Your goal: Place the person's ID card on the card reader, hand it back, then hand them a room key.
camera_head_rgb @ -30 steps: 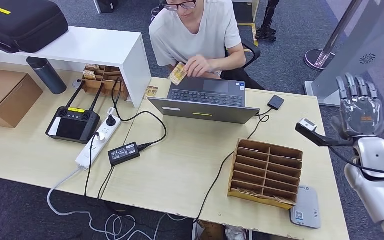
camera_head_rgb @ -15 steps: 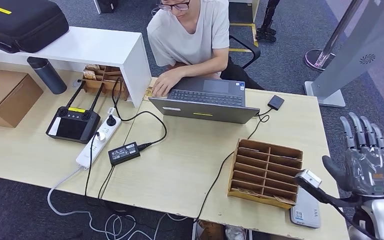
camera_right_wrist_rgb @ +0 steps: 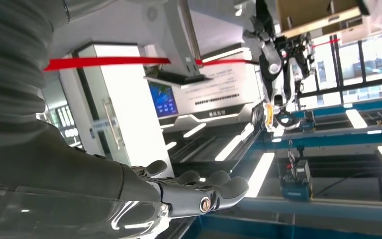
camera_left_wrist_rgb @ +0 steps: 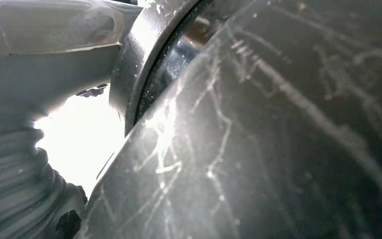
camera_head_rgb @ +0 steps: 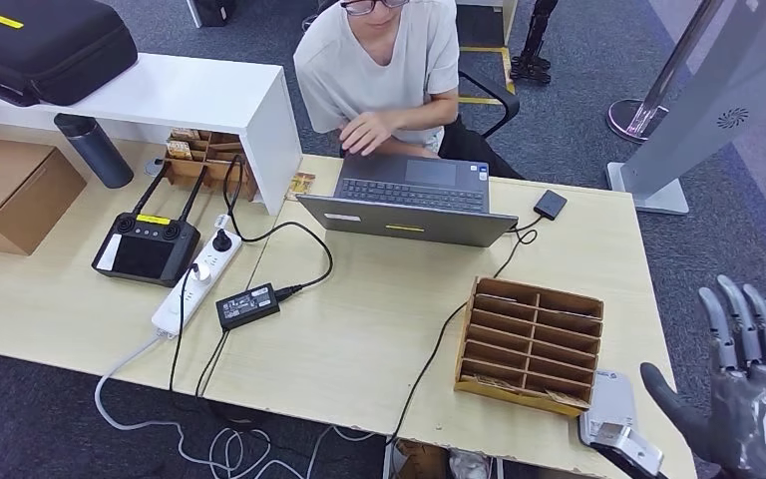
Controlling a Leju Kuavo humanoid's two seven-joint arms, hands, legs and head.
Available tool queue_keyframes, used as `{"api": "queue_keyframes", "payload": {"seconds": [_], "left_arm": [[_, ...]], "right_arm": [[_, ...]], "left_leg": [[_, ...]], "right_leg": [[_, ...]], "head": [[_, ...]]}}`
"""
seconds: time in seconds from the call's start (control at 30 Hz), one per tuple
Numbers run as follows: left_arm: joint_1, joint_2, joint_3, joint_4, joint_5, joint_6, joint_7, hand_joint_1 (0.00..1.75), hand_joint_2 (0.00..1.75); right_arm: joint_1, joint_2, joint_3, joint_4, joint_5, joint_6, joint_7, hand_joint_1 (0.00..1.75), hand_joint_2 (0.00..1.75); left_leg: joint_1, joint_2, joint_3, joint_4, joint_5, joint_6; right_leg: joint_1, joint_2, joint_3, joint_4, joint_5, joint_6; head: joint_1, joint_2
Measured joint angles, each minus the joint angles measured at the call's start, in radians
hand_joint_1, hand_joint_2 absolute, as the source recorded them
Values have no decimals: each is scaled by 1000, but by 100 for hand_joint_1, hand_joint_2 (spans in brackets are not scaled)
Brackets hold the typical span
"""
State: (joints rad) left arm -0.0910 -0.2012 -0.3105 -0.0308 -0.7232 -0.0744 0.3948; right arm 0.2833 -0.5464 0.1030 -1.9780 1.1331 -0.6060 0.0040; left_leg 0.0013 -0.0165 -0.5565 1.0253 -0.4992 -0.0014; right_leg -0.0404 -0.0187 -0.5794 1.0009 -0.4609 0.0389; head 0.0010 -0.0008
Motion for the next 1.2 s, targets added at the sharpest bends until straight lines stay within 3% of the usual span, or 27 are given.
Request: {"api": "queue_keyframes", "payload": {"seconds": [0.23,0.57,1.2], "left_arm": [[0,-2,17,0,-20,2,0,0,175],[1,-2,24,1,-25,7,0,0,175],[2,-2,24,6,-25,30,0,0,175]], "right_arm": [[90,-13,-3,-66,-16,23,30,0,175],[126,-47,36,-80,-51,51,65,0,175],[68,-60,319,31,-120,51,167,0,175]], "left_leg": [[0,0,0,0,0,0],[0,1,0,0,0,0],[0,2,0,0,0,0]], "right_leg": [[0,0,0,0,0,0],[0,0,0,0,0,0],[0,1,0,0,0,0]], "head": [[0,0],[0,0],[0,0]]}}
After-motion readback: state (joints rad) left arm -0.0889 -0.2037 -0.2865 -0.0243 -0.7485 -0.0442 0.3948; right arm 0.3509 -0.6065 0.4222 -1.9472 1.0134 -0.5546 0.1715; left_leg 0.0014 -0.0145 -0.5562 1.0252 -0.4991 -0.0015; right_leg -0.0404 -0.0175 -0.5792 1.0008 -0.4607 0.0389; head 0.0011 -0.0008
